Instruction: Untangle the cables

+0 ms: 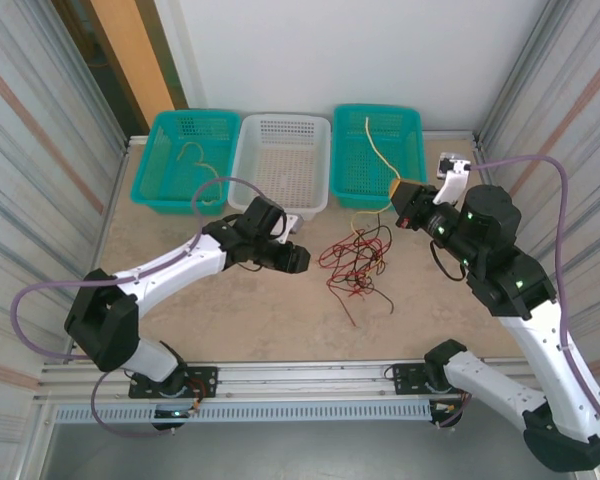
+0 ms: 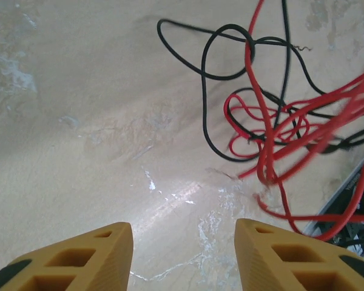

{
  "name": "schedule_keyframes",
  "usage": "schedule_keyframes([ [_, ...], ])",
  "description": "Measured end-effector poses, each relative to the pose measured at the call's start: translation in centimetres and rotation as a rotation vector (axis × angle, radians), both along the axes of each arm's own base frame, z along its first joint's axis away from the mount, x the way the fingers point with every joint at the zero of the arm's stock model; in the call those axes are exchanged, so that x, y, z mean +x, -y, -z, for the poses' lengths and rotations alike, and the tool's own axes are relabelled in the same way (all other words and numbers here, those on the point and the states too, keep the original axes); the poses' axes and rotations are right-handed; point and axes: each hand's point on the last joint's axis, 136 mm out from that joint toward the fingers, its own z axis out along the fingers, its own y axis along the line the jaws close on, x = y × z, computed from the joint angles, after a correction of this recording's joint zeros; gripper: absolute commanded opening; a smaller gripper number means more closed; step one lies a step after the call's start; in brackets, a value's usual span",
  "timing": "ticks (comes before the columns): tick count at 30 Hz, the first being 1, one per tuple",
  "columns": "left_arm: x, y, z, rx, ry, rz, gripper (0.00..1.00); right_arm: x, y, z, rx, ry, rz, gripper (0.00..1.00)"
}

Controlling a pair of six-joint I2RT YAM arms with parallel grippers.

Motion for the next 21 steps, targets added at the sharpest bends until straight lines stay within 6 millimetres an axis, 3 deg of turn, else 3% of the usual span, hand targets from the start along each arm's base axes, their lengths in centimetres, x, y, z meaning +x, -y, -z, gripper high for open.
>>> schedule_keyframes([
  [4,-0.6,0.5,-2.4,-0.084,0.039,0.030,0.69,0.8,-1.2,0.9,0.032,-0.027,-0.034,0.00],
  [9,-0.4,1.7,-6.0,-0.204,0.122,0.068,0.75,1.8,-3.4,1.8,0.072,-0.072,-0.099,0.00],
  [15,0.3,3.2,-5.6,-0.240,0.109,0.092,0.77,1.9,-6.4,1.6,0.098,-0.067,-0.185,0.00],
  [21,0.9,4.0,-4.3,-0.245,0.076,0.081,0.68,2.0,-8.1,0.0,0.134,-0.036,-0.232,0.00],
])
